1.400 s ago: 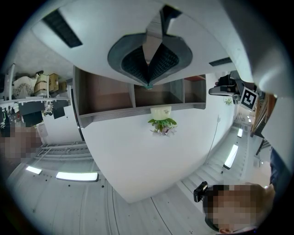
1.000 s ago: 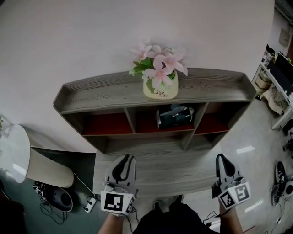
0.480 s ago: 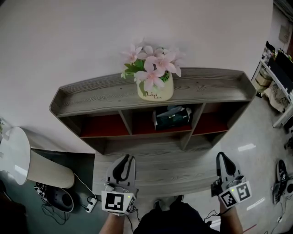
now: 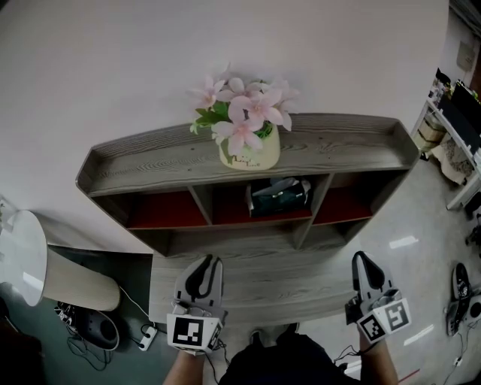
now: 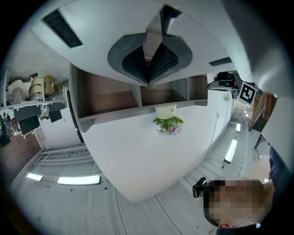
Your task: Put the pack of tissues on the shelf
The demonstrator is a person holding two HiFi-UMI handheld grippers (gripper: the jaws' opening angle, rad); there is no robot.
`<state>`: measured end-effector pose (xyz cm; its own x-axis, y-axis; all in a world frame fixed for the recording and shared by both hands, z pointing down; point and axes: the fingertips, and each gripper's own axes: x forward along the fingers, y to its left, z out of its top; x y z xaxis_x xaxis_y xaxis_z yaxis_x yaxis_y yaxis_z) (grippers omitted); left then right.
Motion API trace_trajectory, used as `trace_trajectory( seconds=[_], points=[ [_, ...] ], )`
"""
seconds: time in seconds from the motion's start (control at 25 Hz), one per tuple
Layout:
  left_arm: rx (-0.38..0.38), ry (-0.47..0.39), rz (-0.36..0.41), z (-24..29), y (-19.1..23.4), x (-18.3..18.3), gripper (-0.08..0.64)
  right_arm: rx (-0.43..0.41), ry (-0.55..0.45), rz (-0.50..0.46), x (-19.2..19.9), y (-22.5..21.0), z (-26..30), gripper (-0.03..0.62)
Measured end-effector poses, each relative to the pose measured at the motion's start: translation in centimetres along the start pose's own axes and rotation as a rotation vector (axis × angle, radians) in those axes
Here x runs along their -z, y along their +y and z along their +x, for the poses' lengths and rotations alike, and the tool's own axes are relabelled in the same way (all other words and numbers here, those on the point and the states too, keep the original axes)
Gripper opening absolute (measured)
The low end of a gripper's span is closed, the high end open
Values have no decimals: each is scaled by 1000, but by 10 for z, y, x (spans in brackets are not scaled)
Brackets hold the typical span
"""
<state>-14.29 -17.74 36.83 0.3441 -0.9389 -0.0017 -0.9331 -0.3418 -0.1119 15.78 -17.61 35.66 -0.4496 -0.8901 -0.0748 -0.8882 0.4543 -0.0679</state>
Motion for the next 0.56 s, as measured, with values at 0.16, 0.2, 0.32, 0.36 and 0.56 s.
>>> trace_trajectory(
  seconds=[0.16, 0.2, 0.32, 0.36, 0.56],
  points=[
    [4, 5, 0, 4, -2, 1, 66, -1, 1, 2, 0, -2, 1, 11],
    [4, 5, 1, 5, -3, 1, 66, -1, 1, 2, 0, -3, 1, 11],
    [4, 4, 3, 7, -3, 1, 66, -2, 0, 3, 0, -5, 3, 11],
    [5, 5, 3, 8, -3, 2, 66, -2, 0, 4, 0, -6, 3, 11],
    [10, 8, 4, 12, -5, 2, 66, -1, -1, 5, 0, -8, 4, 11]
  ],
)
